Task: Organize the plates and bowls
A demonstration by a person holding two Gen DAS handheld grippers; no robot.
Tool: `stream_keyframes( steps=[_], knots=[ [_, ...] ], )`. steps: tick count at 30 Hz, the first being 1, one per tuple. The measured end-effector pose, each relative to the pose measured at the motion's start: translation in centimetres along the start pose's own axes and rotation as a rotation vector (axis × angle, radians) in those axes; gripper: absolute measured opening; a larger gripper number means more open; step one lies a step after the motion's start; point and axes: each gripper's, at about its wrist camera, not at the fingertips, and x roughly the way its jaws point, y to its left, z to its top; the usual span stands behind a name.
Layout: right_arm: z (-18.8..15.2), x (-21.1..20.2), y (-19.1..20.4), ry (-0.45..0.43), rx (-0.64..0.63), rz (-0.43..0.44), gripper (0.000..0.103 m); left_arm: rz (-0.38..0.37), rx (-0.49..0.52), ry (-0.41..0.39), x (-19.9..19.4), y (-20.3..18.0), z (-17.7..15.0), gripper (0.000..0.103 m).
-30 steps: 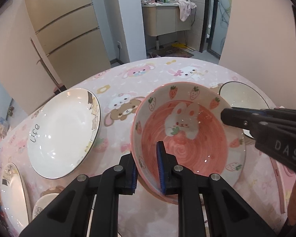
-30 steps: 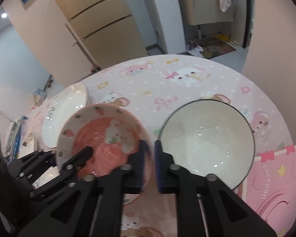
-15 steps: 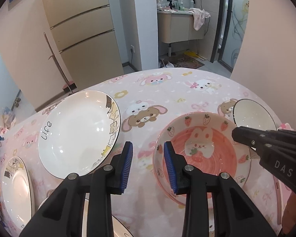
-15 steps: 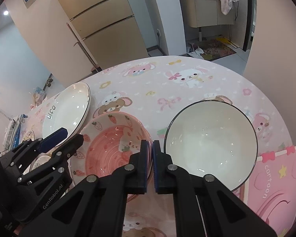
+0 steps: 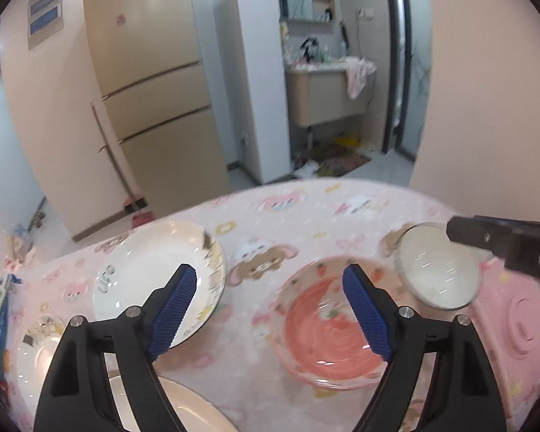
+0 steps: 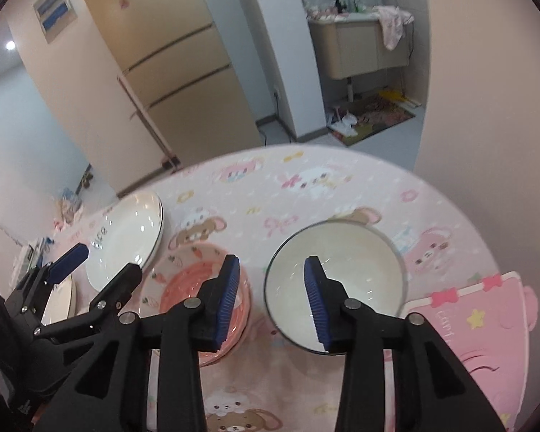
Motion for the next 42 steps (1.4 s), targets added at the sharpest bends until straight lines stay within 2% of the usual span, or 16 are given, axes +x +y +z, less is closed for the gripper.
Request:
stream_keyframes(
  steps=[3, 7, 12, 17, 22, 23, 25, 26, 29, 30, 31, 34, 35, 37, 40, 42],
  knots=[
    [0.5, -2.7, -1.3, -0.069, 0.024, 0.037, 0.045, -0.05, -0.018, -0.062, -1.9, -0.2, 0.6, 0.085],
    [0.8, -5.1, -2.8, -0.145, 0.046, 0.024, 0.05, -0.054, -0.01, -0.128, -4.1, -0.8, 1.3, 0.086],
    [1.3, -5.6, -4.7, -0.155, 0.098, 0.002, 0.05, -0.106, -0.03, -0.142, -5.8, -1.8, 1.6, 0.086],
    [1.4, -4.5, -6.2, -0.106, 0.149, -0.007, 0.05, -0.139, -0.046, -0.06, -5.3, -2.7, 1.5, 0.086],
    [0.4, -4.1, -7.6, -0.09, 0.183, -0.013, 0.05, -0.208, -0.073, 0.03, -3.5, -3.5, 0.9, 0.086],
    [0.1, -3.8, -7.7, -0.081, 0.187, -0.023, 0.05, -0.222, -0.07, 0.046, -3.2, -3.8, 0.7, 0.083],
    [-0.5, -2.7, -8.1, -0.048, 0.194, -0.051, 0.05, -0.276, -0.048, 0.112, -2.4, -4.6, 0.4, 0.081],
    [-0.7, -2.0, -8.4, -0.026, 0.197, -0.059, 0.05, -0.318, -0.026, 0.167, -1.7, -5.4, 0.1, 0.075],
    [-0.8, 0.3, -9.2, 0.054, 0.214, -0.059, 0.05, -0.33, -0.032, 0.224, -0.8, -6.9, -0.3, 0.054],
    [-0.9, 0.9, -9.6, 0.077, 0.233, -0.047, 0.05, -0.337, -0.033, 0.243, -0.4, -7.4, -0.3, 0.051],
    [-1.0, 1.1, -10.0, 0.089, 0.253, -0.027, 0.05, -0.344, -0.034, 0.258, -0.2, -7.6, -0.3, 0.044],
    [-1.1, 1.2, -10.4, 0.093, 0.272, 0.009, 0.05, -0.348, -0.035, 0.295, 0.2, -8.7, -0.5, 0.037],
    [-1.2, 1.3, -10.6, 0.095, 0.279, 0.003, 0.05, -0.344, -0.027, 0.317, 0.5, -9.1, -0.6, 0.025],
    [-1.3, 1.4, -10.7, 0.1, 0.291, 0.006, 0.05, -0.328, -0.028, 0.365, 1.3, -9.4, -0.7, 0.015],
    [-1.3, 2.2, -10.6, 0.119, 0.282, 0.041, 0.05, -0.327, -0.058, 0.404, 2.1, -10.1, -0.7, 0.014],
    [-1.3, 3.0, -10.4, 0.142, 0.257, 0.041, 0.05, -0.248, -0.029, 0.386, 2.5, -10.9, 0.1, 0.014]
  ],
)
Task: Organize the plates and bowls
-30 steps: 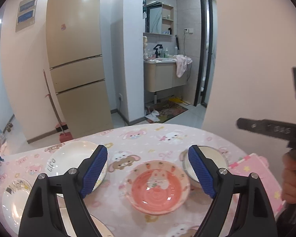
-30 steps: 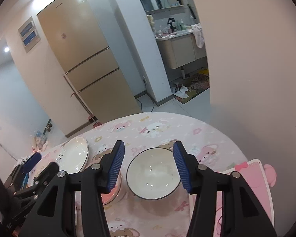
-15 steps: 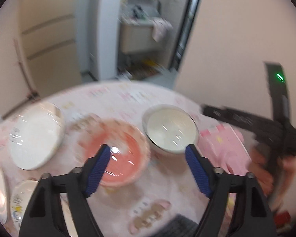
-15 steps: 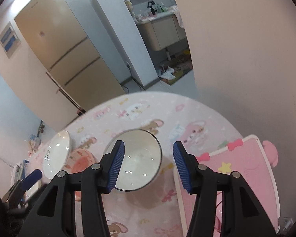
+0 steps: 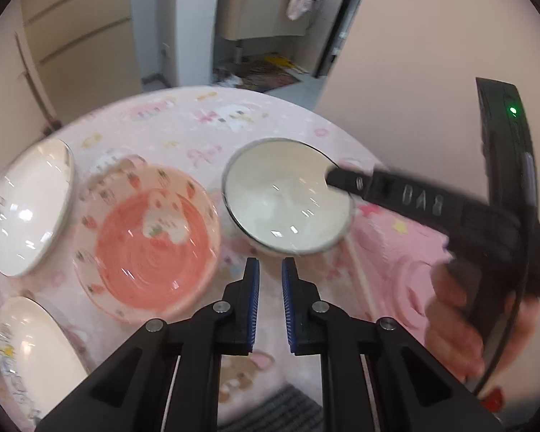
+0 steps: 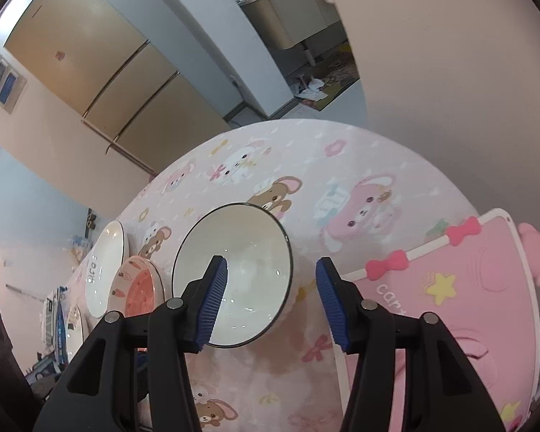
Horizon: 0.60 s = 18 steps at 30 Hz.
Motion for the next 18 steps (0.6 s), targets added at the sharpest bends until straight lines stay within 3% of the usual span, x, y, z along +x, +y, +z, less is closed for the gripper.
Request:
stream_keyframes(
  steps=[3, 8, 9, 13, 17, 18],
  knots=[
    [-0.2, 0.6, 0.0, 0.02, 0.015, -0.012, 0.05, 0.075, 0.043, -0.027, 0.0, -0.9, 2.2, 0.014],
    [-0.1, 0.7, 0.2, 0.015, 0.003, -0.046, 0.05, 0.197, 0.06, 0.0, 1.7, -0.5, 6.0, 0.014],
    [0.0, 0.8, 0.2, 0.02, -0.002, -0.051, 0.05, 0.198, 0.055, 0.012, 2.1, -0.2, 6.5, 0.014],
    [0.1, 1.8, -0.3, 0.064, 0.032, -0.026, 0.028, 0.176, 0.032, 0.089, 4.8, 0.8, 7.6, 0.014],
    [0.0, 2.3, -0.2, 0.067, 0.018, -0.043, 0.026, 0.129, 0.032, 0.144, 7.6, 1.3, 7.0, 0.014],
    [0.0, 2.2, -0.1, 0.055, 0.017, -0.046, 0.026, 0.151, 0.057, 0.148, 8.3, 1.0, 6.9, 0.014]
  ],
)
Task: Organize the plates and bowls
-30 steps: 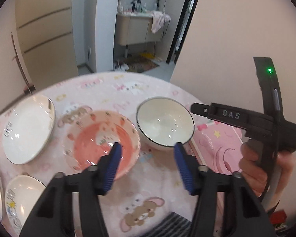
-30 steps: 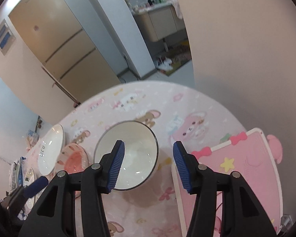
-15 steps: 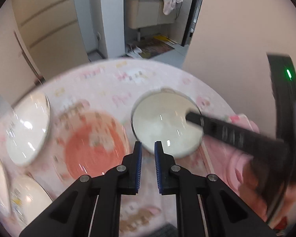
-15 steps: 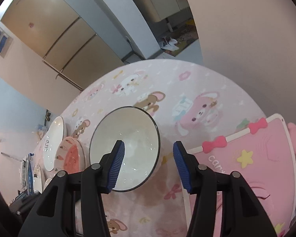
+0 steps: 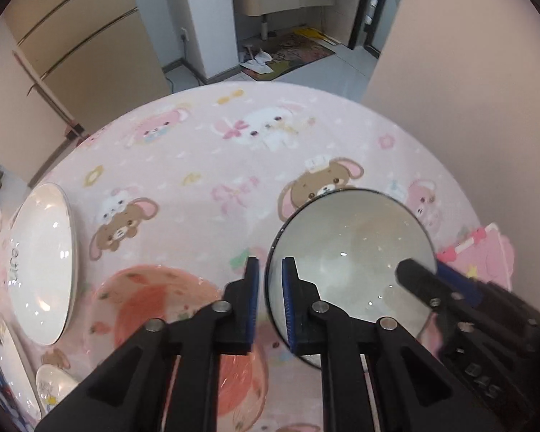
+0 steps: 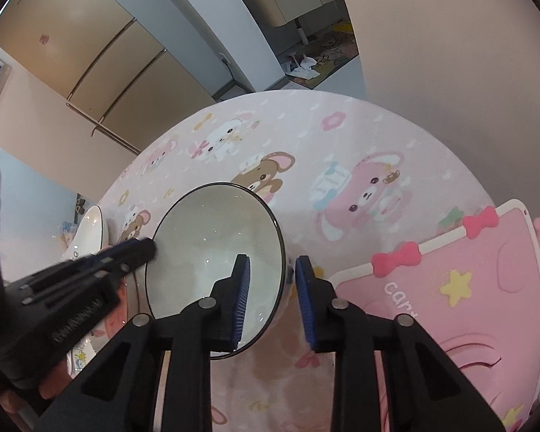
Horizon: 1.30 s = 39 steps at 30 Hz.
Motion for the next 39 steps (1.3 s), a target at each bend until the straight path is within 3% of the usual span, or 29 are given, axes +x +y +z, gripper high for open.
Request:
stream_keyframes(
  steps=[3, 7, 13, 19, 23, 30, 39],
  knots=[
    [-0.1, -0.2, 0.3, -0.034, -0.01, -0.034, 0.025, 0.029, 0.03, -0.007, 0.8, -0.8, 0.3, 0.015],
    [0.0, 0.9, 0.2, 0.003, -0.004, -0.066, 0.01, 0.008, 0.015, 0.011, 0.8, -0.4, 0.6, 0.016],
    [-0.3, 1.1, 0.2, -0.009, 0.016, -0.08, 0.01, 0.035, 0.051, -0.002, 1.0, -1.0, 0.7, 0.016],
    [-0.3, 1.4, -0.1, -0.003, 0.022, -0.071, 0.011, 0.004, 0.04, 0.026, 1.4, -0.7, 1.3, 0.018],
    [-0.2, 1.3, -0.4, 0.001, 0.035, -0.063, 0.01, -0.029, 0.047, -0.006, 0.6, -0.4, 0.6, 0.013],
    [0.0, -0.6, -0.6, -0.061, 0.044, 0.053, 0.01, -0.135, -0.013, -0.12, -2.6, 1.6, -0.5, 0.011],
    [-0.5, -3.2, 1.0, -0.123, -0.004, 0.12, 0.01, -0.126, -0.002, -0.231, -6.6, 1.8, -2.9, 0.009]
  ],
)
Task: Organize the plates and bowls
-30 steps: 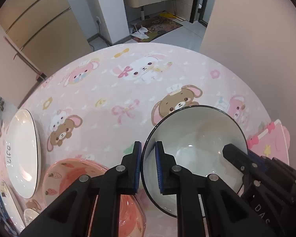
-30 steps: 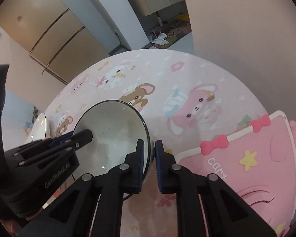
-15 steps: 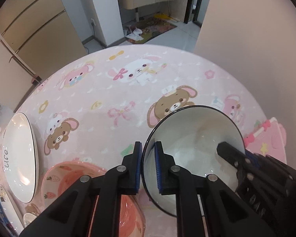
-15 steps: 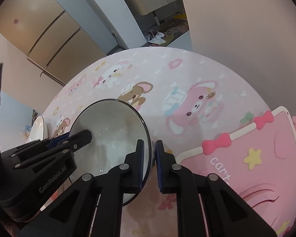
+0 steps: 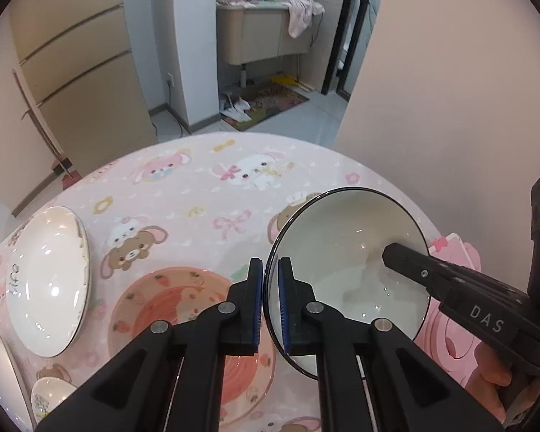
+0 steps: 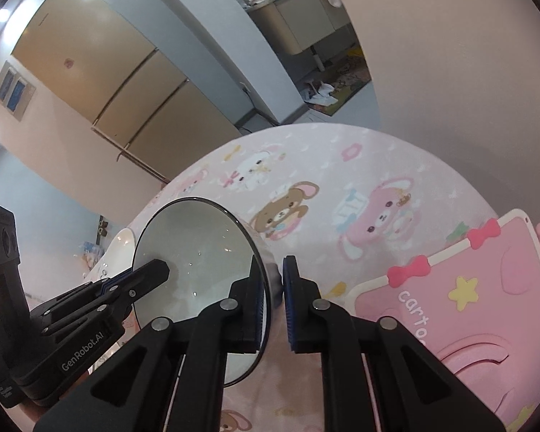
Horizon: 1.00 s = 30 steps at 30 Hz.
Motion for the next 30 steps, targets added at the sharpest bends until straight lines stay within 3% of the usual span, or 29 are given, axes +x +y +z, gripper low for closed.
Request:
stream_keyframes(
  steps=[7, 13, 16, 21, 25, 27, 30],
  knots=[
    [-0.4, -2.1, 2.5, -0.056, -0.067, 0.057, 0.011, 0.05, -0.005, -0.067, -5.0, 0.3, -1.1, 0.009],
    [-0.6, -2.5, 6.7, -0.042, -0.126, 0.072, 0.011, 0.166, 0.009, -0.193, -10.5, 1.3, -1.7, 0.009],
    [-0.3, -2.8, 9.2, -0.034, -0.179, 0.063, 0.011, 0.151, -0.043, -0.22, -11.8, 3.3, -2.2, 0.009],
    [-0.3, -3.1, 11.3, -0.037, -0.231, 0.067, 0.011, 0.106, -0.106, -0.201, -11.8, 6.1, -3.2, 0.009],
    [-1.2, -1.7, 10.1, 0.039, -0.173, 0.152, 0.011, 0.112, -0.112, -0.18, -10.3, 7.1, -4.4, 0.009],
    [-1.8, -1.1, 10.6, 0.019, -0.221, 0.083, 0.011, 0.068, -0.131, -0.138, -9.1, 7.8, -4.4, 0.009],
    [-2.1, 0.3, 10.9, 0.021, -0.224, 0.024, 0.011, 0.12, -0.113, -0.109, -7.4, 7.8, -4.4, 0.009]
  ],
)
